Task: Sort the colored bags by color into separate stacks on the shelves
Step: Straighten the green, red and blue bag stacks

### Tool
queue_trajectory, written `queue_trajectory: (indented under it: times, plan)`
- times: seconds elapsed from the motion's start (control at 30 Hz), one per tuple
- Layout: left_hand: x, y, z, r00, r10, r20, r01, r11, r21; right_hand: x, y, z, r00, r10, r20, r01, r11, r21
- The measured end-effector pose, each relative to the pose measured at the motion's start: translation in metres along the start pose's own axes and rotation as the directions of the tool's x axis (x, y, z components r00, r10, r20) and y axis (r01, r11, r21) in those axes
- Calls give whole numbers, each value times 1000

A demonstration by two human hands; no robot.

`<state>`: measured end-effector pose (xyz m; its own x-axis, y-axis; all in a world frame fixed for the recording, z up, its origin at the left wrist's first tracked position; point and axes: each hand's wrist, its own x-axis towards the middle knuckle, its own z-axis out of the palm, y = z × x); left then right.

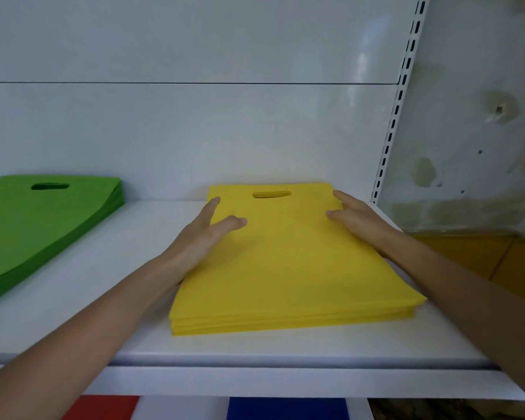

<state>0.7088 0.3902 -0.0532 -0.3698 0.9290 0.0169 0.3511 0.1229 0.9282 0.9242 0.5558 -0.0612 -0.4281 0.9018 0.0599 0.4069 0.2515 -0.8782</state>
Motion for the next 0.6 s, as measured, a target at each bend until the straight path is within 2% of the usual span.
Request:
queue_trajectory:
  times: [0.2, 0.3, 0.43, 0.53, 0.6]
  plan:
    - [-7, -1, -3, 1000, -10, 26, 9, 1000, 23, -7, -6, 0, 1000, 5, -19, -6, 996, -89]
    - [-14, 3, -19, 999, -30, 16, 30, 1000, 1, -14, -6, -11, 1000, 13, -17, -13, 1000, 2]
    - [-21, 4, -12, 999, -43, -21, 38, 982, -184, -21, -3, -16, 995, 96, -17, -93, 985, 148]
    - [-16, -3, 1, 999, -37, -17, 36, 998, -56, -27, -2, -4, 995, 65, -79, -69, 996, -47]
    - [-9, -12, -4, 996, -81, -34, 79, 995, -57, -32, -2, 0, 995, 32, -96, -44, 992, -119]
